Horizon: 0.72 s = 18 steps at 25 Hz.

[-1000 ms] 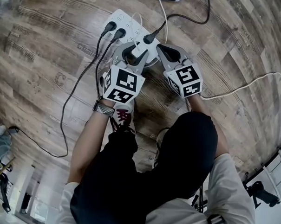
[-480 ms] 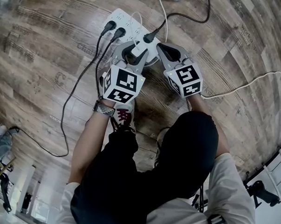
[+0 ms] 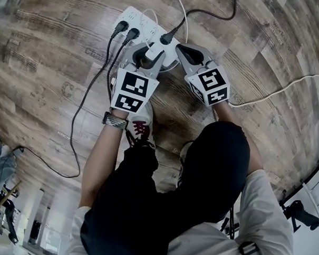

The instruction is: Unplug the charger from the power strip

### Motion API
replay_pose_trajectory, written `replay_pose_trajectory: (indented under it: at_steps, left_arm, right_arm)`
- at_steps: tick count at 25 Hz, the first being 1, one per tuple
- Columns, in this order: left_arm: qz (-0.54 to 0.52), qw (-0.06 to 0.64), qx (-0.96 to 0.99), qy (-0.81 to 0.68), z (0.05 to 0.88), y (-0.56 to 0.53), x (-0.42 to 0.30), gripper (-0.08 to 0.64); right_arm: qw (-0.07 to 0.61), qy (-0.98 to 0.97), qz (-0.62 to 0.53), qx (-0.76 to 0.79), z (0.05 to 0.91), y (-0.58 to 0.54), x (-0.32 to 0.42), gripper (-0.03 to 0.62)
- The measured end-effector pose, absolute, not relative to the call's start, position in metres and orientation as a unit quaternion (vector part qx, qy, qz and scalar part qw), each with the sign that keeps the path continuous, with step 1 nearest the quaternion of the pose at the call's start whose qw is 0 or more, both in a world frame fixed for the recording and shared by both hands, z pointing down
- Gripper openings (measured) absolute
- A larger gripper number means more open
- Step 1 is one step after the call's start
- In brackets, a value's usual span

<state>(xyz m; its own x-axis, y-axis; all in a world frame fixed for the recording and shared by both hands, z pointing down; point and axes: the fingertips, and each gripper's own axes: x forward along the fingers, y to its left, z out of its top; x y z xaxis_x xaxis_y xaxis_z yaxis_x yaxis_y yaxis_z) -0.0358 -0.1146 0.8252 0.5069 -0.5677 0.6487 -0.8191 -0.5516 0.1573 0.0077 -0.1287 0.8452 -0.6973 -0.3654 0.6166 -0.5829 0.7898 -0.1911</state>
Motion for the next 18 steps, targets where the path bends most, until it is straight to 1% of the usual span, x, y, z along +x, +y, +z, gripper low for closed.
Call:
replay_pose_trajectory:
  at_steps: [5,9,18]
  left_arm:
    - [0.313,0.193,0.835,-0.409,0.8252,-0.1113,-0.0314,0.141]
    - [0.321,0.188,0.833,-0.409,0.8258,-0.1116,-0.0325,0.141]
    - [0.276,0.243,0.834,-0.411,0.8237,-0.1132,-0.0375,0.143]
  right_arm:
    - [0.289,-0.901,0.189,0.263,0.8453,-0.1274,0.0076,0.002]
    - [0.29,-0.901,0.188,0.261,0.8459,-0.1272,0.0066,0.002]
    - [0.293,-0.903,0.18,0.256,0.8451,-0.1258,0.0066,0.003]
